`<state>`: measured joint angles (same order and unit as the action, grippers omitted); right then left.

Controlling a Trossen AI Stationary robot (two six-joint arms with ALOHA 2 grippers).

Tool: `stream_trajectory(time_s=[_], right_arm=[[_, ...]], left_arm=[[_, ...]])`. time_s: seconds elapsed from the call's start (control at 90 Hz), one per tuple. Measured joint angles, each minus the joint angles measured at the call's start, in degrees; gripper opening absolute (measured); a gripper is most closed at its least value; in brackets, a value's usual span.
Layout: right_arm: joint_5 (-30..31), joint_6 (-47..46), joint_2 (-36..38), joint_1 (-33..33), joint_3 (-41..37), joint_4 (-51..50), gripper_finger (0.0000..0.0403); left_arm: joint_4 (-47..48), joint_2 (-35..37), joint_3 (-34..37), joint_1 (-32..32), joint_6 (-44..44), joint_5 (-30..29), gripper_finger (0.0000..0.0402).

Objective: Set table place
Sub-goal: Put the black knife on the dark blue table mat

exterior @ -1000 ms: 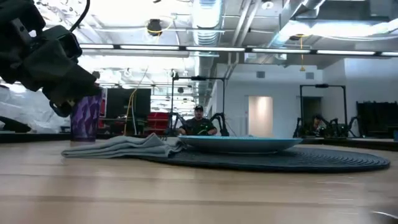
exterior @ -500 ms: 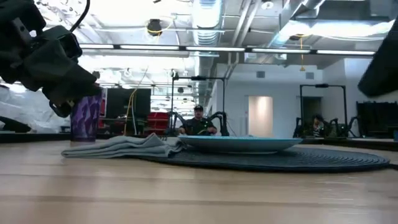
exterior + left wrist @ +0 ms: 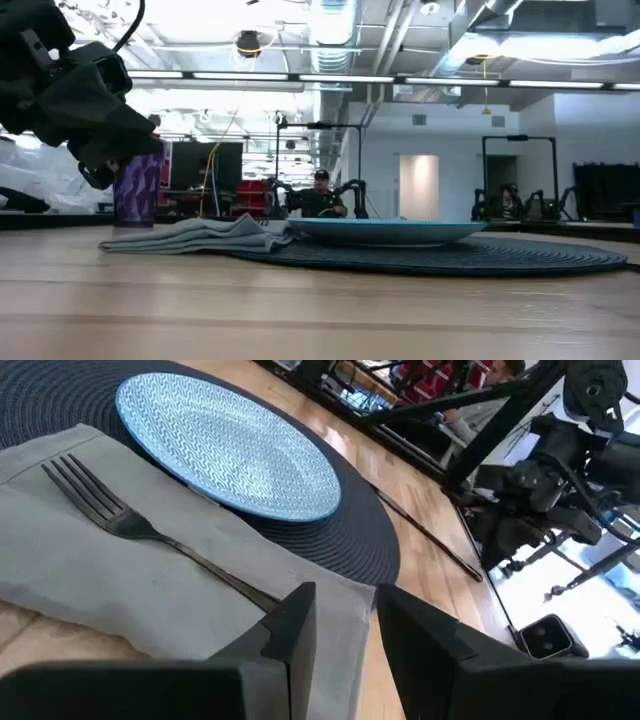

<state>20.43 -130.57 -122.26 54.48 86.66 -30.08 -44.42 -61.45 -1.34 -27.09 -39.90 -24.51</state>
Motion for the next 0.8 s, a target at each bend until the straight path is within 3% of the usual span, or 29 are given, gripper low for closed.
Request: stream_trajectory(time_s=[0.144, 0.4, 0.644, 0.8], right_arm=[[-0.9, -0.91, 0.0, 1.77, 2.51, -5.87, 0.0], [11.76, -5.66, -2.62, 5.16, 7.57, -14.06, 0.0], [9.67, -5.09, -11.28, 4.3, 11.28, -13.87, 0.0], [8.84, -1.32, -13.02, 3.51, 14.75, -17.18, 0.0]], left_arm=[[0.03, 0.0, 0.0, 0.0, 0.0, 0.2, 0.0093], [0.04, 0.0, 0.0, 0.0, 0.0, 0.22, 0.0093], [0.44, 0.0, 0.02, 0.0, 0.26, 0.24, 0.0093], [0.42, 0.0, 0.02, 0.0, 0.22, 0.23, 0.0093]])
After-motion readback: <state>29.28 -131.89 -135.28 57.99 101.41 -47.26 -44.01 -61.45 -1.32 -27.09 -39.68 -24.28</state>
